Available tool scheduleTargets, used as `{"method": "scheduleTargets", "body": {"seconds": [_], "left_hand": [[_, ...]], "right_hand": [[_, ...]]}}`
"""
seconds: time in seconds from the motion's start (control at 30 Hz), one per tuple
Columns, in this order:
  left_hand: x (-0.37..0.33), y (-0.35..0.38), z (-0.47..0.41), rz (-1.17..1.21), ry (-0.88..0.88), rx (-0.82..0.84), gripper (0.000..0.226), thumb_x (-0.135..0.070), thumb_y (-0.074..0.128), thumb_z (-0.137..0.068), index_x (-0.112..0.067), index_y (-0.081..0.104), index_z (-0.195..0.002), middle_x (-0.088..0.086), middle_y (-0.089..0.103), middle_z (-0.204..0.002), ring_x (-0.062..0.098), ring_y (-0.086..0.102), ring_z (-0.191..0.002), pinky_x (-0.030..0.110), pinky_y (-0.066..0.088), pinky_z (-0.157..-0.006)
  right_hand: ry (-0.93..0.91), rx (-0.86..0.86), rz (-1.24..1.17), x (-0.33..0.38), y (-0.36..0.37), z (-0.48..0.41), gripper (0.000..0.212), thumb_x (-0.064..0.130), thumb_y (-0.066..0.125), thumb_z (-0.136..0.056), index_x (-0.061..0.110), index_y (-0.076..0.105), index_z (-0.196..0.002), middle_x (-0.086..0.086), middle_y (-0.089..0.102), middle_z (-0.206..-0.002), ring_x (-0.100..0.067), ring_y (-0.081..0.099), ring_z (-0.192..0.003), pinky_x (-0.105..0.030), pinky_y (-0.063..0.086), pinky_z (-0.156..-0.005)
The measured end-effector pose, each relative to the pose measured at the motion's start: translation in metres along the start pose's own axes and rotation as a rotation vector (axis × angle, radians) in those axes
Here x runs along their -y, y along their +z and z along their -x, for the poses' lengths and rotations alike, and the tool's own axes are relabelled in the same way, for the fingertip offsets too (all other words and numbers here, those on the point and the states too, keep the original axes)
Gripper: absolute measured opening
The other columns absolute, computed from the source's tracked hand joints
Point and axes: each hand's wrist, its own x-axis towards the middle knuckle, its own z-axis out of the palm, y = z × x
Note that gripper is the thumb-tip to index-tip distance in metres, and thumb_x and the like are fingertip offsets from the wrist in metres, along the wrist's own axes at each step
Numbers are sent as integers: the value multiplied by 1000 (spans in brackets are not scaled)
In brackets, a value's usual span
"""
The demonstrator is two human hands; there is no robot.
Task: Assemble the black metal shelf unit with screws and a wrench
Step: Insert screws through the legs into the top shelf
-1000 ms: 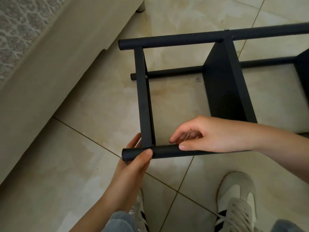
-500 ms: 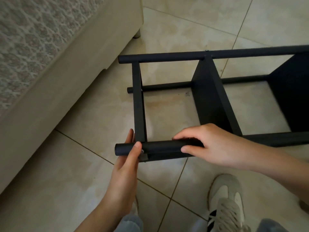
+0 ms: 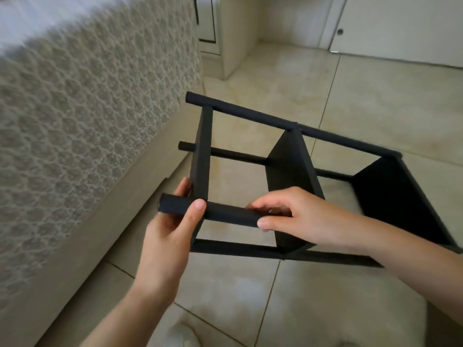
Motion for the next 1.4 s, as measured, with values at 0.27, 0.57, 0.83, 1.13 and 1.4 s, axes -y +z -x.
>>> {"method": "scheduleTargets", "body": {"seconds": [0.27, 0.57, 0.83, 1.13, 1.4], "left_hand": [[-98, 15, -16, -117, 166, 54, 83, -60, 64, -67, -36, 50, -145, -47, 62, -103, -24, 56, -102, 0, 42, -76], [-188, 37, -11, -294, 323, 176, 77, -53, 68, -74, -30, 51, -145, -28, 62, -109, -31, 54, -86, -8, 37, -62], [-242, 49, 24, -528, 484, 273, 70, -61, 69, -67, -35, 61, -132, -31, 62, -118, -23, 56, -100, -1, 43, -76], [-237, 60, 79, -468, 666, 143, 35, -38, 84, -72, -28, 73, -104, -15, 74, -103, -4, 68, -100, 19, 53, -91], [-221, 66, 95, -307, 751, 126, 21, -21, 77, -87, -31, 71, -104, -23, 74, -97, -10, 67, -96, 4, 47, -79]], "right_hand": [[-52, -139, 64, 53, -48, 24, 37, 25, 59, -97, 29, 56, -134, 12, 66, -123, 1, 60, -114, -13, 48, -92], [-91, -249, 76, 96, -86, 62, 31, 26, 61, -95, 29, 58, -126, 12, 68, -112, 0, 65, -103, -26, 55, -92], [-133, -362, -216, 108, -70, 106, 28, 24, 63, -94, 30, 59, -121, 8, 68, -110, -7, 66, -104, -36, 57, -92], [-151, -446, -436, 106, -37, 132, 25, 20, 68, -91, 29, 60, -113, 9, 70, -105, -11, 70, -100, -40, 60, -84], [-148, -328, -500, 94, -49, 137, 21, 23, 68, -91, 29, 66, -111, 7, 72, -106, -11, 69, -104, -36, 60, -81]]}}
